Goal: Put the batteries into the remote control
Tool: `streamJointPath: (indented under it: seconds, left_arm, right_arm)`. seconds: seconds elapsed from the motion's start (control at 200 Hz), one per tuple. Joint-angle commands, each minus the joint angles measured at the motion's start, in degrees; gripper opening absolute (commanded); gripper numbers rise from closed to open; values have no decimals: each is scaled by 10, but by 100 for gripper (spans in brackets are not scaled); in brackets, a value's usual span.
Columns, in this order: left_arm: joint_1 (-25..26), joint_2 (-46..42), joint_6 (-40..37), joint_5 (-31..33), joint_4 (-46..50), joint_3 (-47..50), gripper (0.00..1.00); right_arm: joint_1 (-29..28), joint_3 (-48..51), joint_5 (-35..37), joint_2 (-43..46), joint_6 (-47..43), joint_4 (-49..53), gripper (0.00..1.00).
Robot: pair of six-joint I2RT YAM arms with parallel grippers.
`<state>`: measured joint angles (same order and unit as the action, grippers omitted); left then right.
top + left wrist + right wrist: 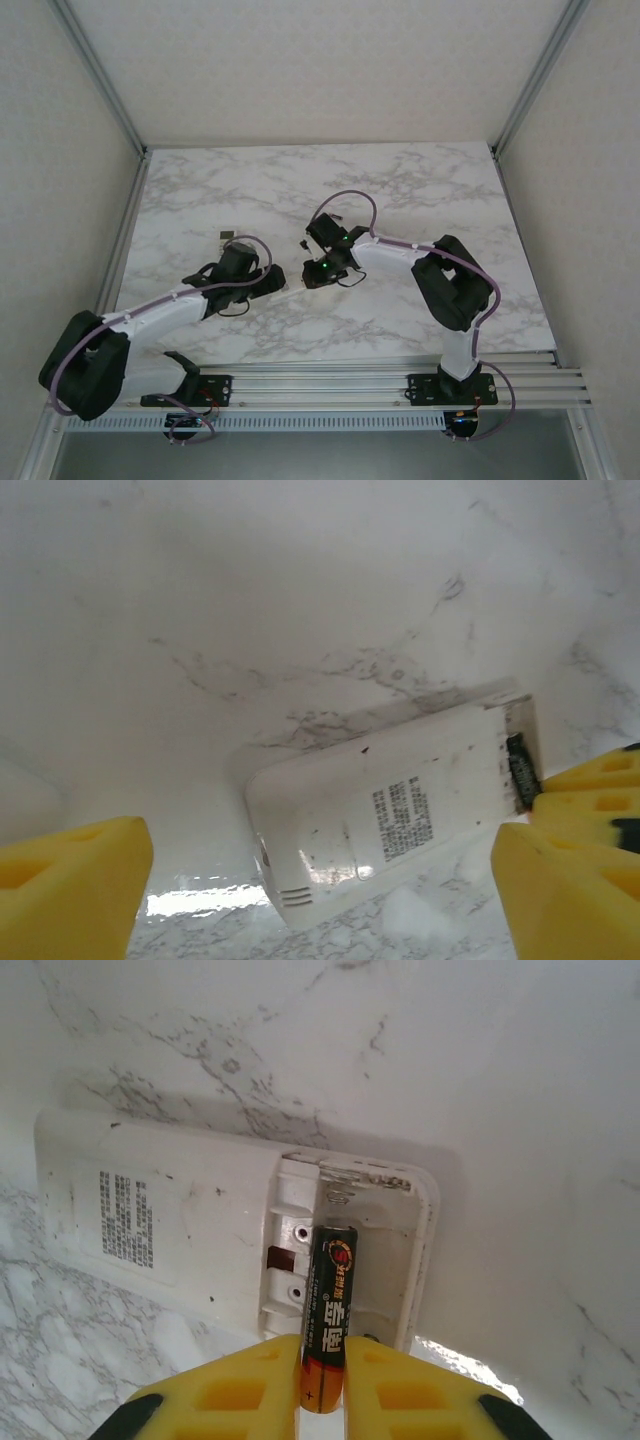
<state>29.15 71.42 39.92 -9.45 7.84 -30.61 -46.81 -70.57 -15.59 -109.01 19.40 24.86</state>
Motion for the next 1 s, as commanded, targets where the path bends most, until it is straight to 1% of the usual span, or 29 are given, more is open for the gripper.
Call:
streamJointPath:
  seconds: [0.0, 0.09, 0.145, 0.25, 0.315, 0.355, 0.441, 0.501, 0.631, 0.841, 0.996]
  left_arm:
    - [-2, 25, -18, -32, -18, 11, 81]
    - [-1, 49, -25, -71, -40, 16, 78]
    - [0, 63, -27, -78, -43, 16, 78]
    - [1, 85, -31, -65, -35, 12, 76]
    - [1, 92, -33, -53, -34, 12, 74]
    - [1, 96, -34, -46, -36, 11, 72]
    - [2, 110, -38, -39, -36, 7, 64]
    - [3, 122, -41, -37, -36, 5, 62]
    - [6, 137, -44, -36, -38, -2, 61]
    - [10, 136, -46, -32, -37, -7, 61]
    - [10, 136, -48, -30, -36, -9, 62]
  right_arm:
    - [-6, -20, 4, -17, 10, 0, 16]
    - [-6, -26, 1, -26, 10, 4, 16]
    - [-6, -28, -3, -31, 9, 6, 16]
    - [-6, -26, -8, -33, 9, 10, 16]
    - [-7, -22, -8, -32, 6, 14, 16]
    - [-7, -20, -5, -31, 3, 17, 17]
    - [-7, -21, 7, -26, 0, 23, 20]
    - [-7, -23, 13, -21, -1, 26, 22]
    - [-6, -36, 20, -14, -6, 37, 23]
    - [-6, -36, 19, 3, -15, 38, 27]
    - [-4, -33, 23, 14, -17, 37, 27]
